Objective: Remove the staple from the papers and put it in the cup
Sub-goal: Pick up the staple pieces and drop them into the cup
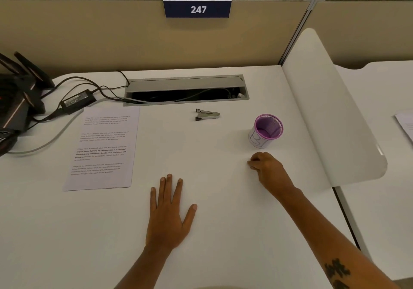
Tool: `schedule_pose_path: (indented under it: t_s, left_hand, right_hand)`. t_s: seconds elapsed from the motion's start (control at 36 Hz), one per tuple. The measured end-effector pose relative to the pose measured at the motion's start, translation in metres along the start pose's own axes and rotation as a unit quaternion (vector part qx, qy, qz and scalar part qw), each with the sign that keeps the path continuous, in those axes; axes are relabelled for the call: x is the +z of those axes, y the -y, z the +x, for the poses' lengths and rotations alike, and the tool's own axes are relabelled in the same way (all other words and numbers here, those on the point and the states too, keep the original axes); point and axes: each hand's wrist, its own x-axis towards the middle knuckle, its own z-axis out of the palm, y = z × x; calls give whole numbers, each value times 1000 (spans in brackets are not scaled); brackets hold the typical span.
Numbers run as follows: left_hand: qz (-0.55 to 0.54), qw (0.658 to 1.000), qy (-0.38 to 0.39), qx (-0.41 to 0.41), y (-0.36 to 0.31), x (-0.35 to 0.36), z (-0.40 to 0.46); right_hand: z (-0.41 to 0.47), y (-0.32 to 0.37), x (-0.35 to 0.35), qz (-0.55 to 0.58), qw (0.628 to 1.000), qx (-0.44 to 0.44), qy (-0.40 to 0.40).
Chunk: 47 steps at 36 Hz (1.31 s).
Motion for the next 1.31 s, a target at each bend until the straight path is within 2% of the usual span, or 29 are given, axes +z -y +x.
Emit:
schedule_pose_path:
  t_s: [0.31,0.58,0.75,0.81,0.89,0.97,1.03,1.08,1.14,1.17,1.25,1.31]
  left_hand:
    - [3,1000,2,0,0,-1,0]
    - [3,1000,0,-1,0,-2,-1]
    - [0,1000,1,0,0,-2,-1]
    - [1,1000,3,-2,0,-2,0]
    - [0,1000,3,-4,0,-2,0]
    - [0,1000,3,-1,0,-2,0]
    - [0,1000,3,0,0,-3,-1]
    - [1,1000,4,-3,0,-3,0]
    - [0,1000,5,-4,0,-3,0]
    - [0,1000,5,-4,0,-3,0]
    - [-1,1000,5,-3,-1,-4,0]
    - [-3,1000,7,-3,-1,-4,-1]
  right_hand:
    - [7,4,4,-58,998,-7,25]
    - [-2,27,11,-73,996,29,-30]
    - [-3,33,17,-108,993,17,-41]
    - [-1,32,17,-73,996,45,-24]
    - [2,28,11,48,987,148,-29]
    - [6,24,-2,178,940,281,-70]
    - [10,21,-11,281,879,374,-93]
    - [11,17,-20,420,796,423,-104]
    - [11,17,-34,531,712,449,-98]
    - [12,17,-42,567,681,454,-93]
    - [14,17,-62,652,610,443,-79]
    - [17,15,-74,690,580,427,-75]
